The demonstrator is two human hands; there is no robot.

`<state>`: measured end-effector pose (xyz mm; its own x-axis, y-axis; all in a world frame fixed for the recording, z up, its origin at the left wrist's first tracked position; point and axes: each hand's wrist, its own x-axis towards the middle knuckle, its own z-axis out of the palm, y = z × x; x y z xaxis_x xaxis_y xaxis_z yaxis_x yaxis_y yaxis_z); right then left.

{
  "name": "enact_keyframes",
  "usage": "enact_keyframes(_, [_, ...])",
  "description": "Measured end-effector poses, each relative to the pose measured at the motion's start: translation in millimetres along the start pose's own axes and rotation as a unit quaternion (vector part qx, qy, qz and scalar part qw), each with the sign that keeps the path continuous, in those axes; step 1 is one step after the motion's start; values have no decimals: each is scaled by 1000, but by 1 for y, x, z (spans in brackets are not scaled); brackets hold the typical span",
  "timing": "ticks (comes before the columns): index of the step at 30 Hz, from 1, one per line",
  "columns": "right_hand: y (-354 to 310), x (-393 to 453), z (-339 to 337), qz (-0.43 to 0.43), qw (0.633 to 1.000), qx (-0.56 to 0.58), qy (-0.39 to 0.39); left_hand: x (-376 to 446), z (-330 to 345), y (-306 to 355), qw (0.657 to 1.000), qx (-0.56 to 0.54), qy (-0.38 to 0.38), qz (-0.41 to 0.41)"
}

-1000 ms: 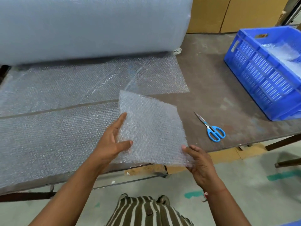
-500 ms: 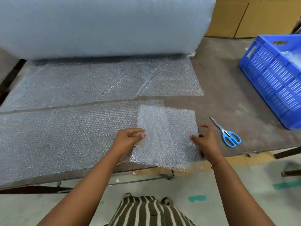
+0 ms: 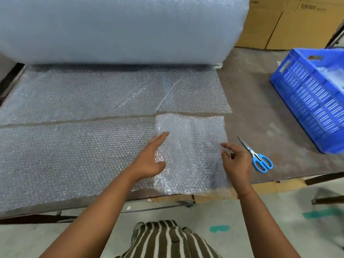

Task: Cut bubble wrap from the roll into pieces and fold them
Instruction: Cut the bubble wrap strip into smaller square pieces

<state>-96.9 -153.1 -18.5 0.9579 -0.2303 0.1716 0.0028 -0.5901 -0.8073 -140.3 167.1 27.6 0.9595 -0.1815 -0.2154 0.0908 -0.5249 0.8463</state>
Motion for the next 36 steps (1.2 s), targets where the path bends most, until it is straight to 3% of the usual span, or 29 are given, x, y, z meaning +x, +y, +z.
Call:
enact_keyframes(5, [-21, -9, 33, 52, 994, 76, -65, -16, -24, -27, 985, -75, 149, -43])
enact_keyframes(7, [-35, -9, 53, 67, 987, 111, -94, -19, -34, -35, 981, -69, 170, -62])
enact_keyframes(16, [-54, 7, 111, 63, 985, 75, -145, -14, -69, -71, 985, -2, 150, -91])
enact_keyframes(36, [-35, 11, 100, 104, 981, 55, -155, 6, -55, -67, 988, -5, 104, -110])
